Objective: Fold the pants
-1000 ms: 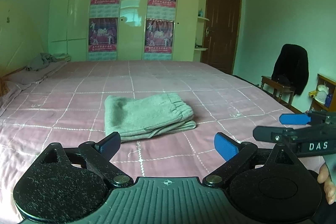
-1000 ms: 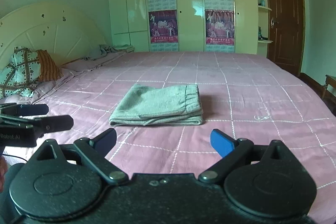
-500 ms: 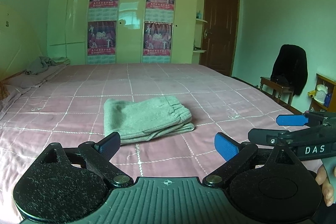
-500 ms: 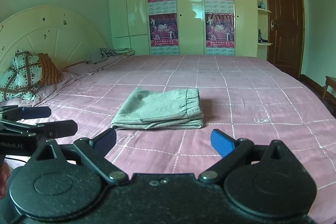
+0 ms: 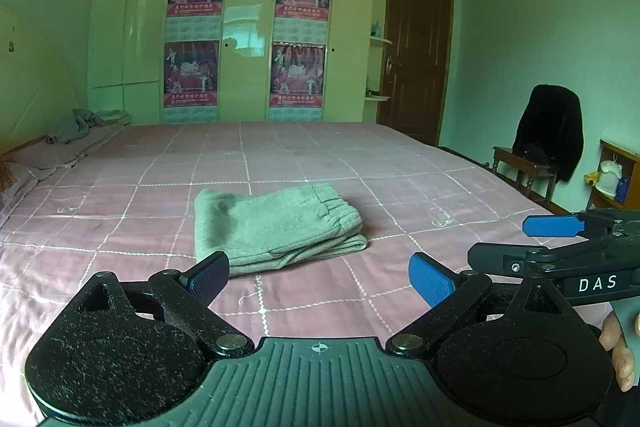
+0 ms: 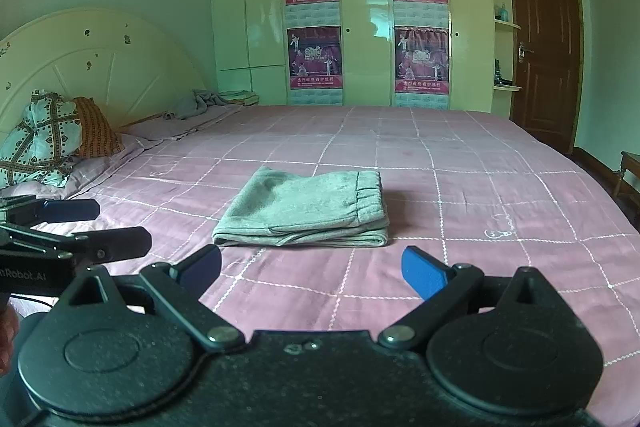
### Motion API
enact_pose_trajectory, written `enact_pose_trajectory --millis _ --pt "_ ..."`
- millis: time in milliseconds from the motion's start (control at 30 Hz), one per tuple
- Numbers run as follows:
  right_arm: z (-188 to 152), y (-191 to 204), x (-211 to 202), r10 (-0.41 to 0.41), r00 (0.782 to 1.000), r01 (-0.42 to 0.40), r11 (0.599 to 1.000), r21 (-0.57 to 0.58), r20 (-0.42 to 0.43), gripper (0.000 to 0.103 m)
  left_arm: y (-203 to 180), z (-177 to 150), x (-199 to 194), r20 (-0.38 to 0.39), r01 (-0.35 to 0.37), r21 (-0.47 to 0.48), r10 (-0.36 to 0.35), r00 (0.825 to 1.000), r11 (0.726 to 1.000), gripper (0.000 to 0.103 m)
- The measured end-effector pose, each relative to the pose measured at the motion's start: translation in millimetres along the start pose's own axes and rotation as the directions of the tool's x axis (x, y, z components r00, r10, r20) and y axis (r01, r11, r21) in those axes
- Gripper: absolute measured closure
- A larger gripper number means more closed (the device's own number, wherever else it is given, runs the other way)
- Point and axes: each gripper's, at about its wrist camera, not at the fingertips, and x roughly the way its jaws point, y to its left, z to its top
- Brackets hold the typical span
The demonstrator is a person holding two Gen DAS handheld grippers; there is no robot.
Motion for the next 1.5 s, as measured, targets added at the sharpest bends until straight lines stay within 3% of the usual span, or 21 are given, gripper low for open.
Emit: enact_pose_trajectory --millis 1500 --pt "0.6 -3.0 -2.3 -0.001 1.0 0.001 1.0 0.001 0.004 0.006 -1.6 1.4 -1.2 -0.002 0.003 0.017 -0.003 1.0 1.0 0.007"
